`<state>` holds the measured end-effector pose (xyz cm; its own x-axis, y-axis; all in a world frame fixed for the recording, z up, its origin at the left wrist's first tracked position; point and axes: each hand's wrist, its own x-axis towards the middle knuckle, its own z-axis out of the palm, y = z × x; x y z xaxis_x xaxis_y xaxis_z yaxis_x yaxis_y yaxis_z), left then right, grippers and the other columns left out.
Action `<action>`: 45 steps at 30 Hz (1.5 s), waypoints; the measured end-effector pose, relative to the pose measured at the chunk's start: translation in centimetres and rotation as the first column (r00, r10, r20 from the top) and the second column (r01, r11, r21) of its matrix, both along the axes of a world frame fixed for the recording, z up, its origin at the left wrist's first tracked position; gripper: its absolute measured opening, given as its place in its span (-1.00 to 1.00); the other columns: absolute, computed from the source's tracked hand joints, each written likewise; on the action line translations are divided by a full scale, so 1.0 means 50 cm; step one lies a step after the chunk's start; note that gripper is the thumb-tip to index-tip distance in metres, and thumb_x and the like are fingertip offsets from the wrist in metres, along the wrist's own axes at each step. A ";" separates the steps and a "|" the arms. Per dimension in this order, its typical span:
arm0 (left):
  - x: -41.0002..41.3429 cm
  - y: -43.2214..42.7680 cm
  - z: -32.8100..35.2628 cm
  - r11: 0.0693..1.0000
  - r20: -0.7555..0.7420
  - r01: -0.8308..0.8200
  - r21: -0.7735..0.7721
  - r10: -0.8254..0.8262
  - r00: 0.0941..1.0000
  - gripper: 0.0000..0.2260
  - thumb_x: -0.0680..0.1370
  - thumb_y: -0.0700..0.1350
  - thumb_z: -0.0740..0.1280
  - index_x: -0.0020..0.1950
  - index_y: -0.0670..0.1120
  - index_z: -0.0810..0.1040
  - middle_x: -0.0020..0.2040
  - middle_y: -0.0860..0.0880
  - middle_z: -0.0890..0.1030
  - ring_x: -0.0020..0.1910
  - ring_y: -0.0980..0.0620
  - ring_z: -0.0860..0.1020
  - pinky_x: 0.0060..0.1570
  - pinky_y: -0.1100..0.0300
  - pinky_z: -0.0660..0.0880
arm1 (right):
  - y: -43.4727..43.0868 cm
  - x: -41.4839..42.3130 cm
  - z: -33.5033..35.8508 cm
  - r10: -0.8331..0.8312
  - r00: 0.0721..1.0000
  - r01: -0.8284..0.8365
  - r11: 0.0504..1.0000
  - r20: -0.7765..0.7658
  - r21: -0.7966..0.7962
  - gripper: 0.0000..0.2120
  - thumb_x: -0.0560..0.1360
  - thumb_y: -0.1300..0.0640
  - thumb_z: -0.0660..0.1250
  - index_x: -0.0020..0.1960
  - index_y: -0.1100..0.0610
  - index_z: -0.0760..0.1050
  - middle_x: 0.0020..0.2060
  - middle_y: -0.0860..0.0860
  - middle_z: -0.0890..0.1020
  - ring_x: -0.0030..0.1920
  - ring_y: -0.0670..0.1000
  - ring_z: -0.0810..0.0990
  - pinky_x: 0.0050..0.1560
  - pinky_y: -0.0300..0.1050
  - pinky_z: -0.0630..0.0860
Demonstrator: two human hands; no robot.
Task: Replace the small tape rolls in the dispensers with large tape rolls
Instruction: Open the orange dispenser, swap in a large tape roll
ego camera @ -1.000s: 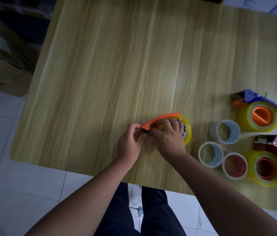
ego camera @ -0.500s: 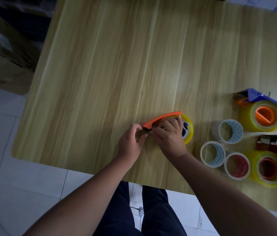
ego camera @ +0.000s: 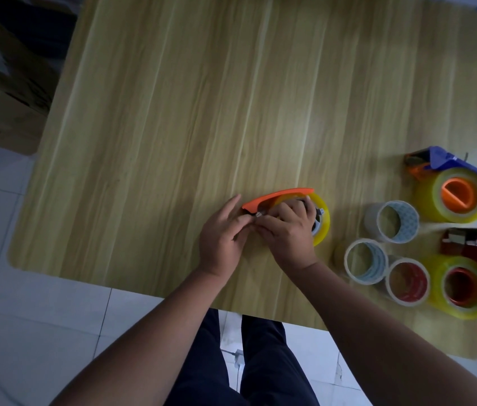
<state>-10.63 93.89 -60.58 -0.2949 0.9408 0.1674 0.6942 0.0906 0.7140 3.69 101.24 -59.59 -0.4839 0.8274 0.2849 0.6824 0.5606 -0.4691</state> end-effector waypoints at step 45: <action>-0.041 0.064 0.022 0.992 -0.018 0.102 -0.069 -0.104 0.994 -0.92 0.47 -0.25 0.39 -0.23 -0.20 0.55 0.15 -0.13 0.63 0.16 -0.03 0.57 0.42 0.06 0.29 | -0.050 -0.018 0.057 -0.381 0.763 0.581 0.758 0.522 -0.297 0.05 0.29 -0.31 0.45 0.59 -0.02 0.00 0.48 0.23 0.22 0.38 0.35 0.24 0.16 0.35 0.35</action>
<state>-12.66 97.08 -59.49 -0.1927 0.9753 0.1078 0.7177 0.0652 0.6933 2.77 98.75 -56.76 0.0314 0.9624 -0.2699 0.9790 -0.0840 -0.1856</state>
